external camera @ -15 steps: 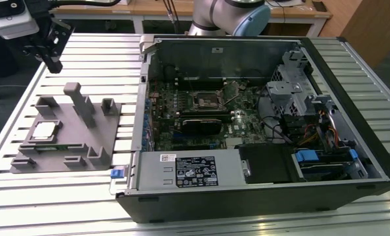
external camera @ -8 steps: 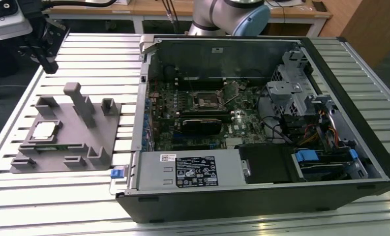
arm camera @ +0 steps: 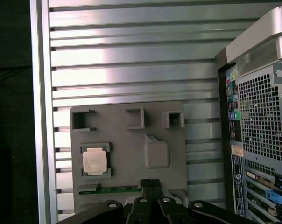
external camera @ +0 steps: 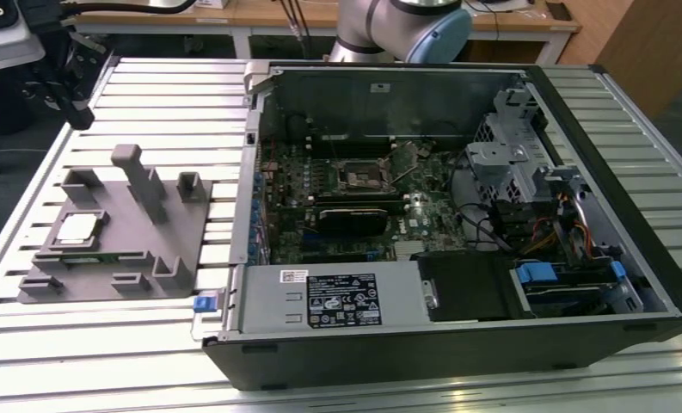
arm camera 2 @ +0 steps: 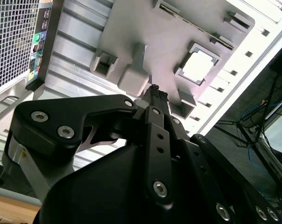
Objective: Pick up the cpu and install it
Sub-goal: 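Reach for the cpu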
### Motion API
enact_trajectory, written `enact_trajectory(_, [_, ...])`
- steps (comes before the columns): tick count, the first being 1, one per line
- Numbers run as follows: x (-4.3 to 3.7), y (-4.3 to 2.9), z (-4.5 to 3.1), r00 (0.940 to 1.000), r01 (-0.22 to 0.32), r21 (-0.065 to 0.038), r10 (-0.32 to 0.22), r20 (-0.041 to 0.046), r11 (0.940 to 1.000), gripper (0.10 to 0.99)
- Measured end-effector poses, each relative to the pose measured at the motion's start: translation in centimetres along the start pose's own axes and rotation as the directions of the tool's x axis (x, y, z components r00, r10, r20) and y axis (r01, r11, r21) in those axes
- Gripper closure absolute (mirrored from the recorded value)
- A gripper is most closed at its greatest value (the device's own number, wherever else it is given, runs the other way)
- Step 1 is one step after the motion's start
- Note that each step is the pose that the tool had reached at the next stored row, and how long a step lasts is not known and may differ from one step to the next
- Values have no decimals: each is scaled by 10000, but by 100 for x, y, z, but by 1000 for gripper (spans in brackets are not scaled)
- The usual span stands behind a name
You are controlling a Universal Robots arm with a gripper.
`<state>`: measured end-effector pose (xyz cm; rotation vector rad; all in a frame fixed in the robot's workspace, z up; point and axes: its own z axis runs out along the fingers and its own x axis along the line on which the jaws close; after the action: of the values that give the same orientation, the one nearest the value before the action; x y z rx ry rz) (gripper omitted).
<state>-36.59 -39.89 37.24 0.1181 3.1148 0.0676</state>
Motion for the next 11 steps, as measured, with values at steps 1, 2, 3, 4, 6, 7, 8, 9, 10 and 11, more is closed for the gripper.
enact_trajectory(1, [11, -1, 1, 10000, 0, 0, 0, -1, 10000, 980])
enact_trajectory(2, [21, -2, 1, 10000, 0, 1, 0, -1, 10000, 980])
enact_trajectory(3, [31, -3, 3, 10000, 0, 0, 0, -1, 10000, 980])
enact_trajectory(4, [42, -3, 4, 10000, 0, 0, 0, -1, 10000, 980])
enact_trajectory(6, [62, -5, 5, 10000, 0, 1, 0, -3, 10000, 980])
enact_trajectory(7, [71, -6, 6, 10000, -1, 0, 1, -4, 10000, 980])
enact_trajectory(8, [81, -6, 7, 10000, -1, 1, 1, -4, 10000, 980])
enact_trajectory(9, [91, -7, 7, 10000, 0, 1, 0, -5, 10000, 980])
enact_trajectory(10, [103, -8, 9, 10000, 0, 0, 0, -4, 10000, 980])
enact_trajectory(11, [114, -9, 10, 10000, -1, 0, 1, -4, 10000, 980])
